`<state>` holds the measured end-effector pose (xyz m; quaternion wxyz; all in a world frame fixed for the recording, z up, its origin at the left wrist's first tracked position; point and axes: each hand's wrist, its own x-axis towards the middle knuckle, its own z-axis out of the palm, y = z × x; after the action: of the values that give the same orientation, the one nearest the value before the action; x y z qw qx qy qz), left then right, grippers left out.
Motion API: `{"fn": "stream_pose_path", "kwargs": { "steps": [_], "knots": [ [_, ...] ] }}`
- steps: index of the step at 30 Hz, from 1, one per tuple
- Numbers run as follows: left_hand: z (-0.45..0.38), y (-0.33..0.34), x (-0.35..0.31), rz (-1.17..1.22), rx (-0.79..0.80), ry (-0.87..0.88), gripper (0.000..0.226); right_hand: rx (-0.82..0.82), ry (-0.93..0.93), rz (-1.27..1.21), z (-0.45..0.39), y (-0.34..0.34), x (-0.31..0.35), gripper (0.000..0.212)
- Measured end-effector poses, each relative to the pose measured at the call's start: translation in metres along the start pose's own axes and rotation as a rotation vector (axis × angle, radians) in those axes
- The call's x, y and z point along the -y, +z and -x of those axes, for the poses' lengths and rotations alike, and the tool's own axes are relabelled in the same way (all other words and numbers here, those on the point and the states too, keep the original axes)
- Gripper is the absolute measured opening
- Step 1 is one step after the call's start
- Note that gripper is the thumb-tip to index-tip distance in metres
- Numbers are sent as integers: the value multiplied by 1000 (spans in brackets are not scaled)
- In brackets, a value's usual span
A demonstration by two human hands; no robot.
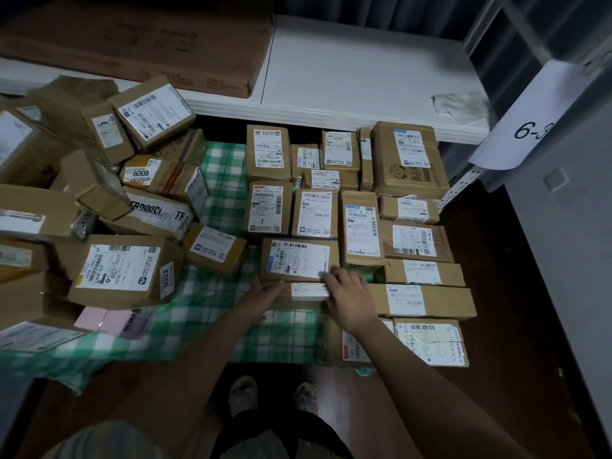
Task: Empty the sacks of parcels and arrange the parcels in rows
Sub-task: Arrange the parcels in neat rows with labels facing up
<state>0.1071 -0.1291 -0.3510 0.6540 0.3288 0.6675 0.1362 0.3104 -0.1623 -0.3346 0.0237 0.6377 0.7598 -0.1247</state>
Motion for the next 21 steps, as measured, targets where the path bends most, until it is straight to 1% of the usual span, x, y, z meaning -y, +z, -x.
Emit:
{"fn": "stream_pose_path", "kwargs": {
  "steps": [4, 9, 12, 14, 18, 21],
  "knots": [
    [5, -2, -5, -30, -27, 82, 67, 37, -49, -10, -2, -6, 4, 59],
    [16, -12, -13, -68, -53, 127, 56, 91, -110, -36, -11, -22, 15, 65],
    [21, -20, -17, -101, -124, 160, 40, 102, -158, -74, -20, -28, 21, 60],
    [26, -31, -17, -122, -174, 173, 38, 113, -191, -86, -28, -31, 29, 57],
    [36, -54, -24, -286, -257, 268, 33, 134, -208, -108, -47, -33, 49, 56],
    [41, -81, -39, -393, -337, 393, 32, 133, -237, -144, -68, -32, 75, 48]
  ]
}}
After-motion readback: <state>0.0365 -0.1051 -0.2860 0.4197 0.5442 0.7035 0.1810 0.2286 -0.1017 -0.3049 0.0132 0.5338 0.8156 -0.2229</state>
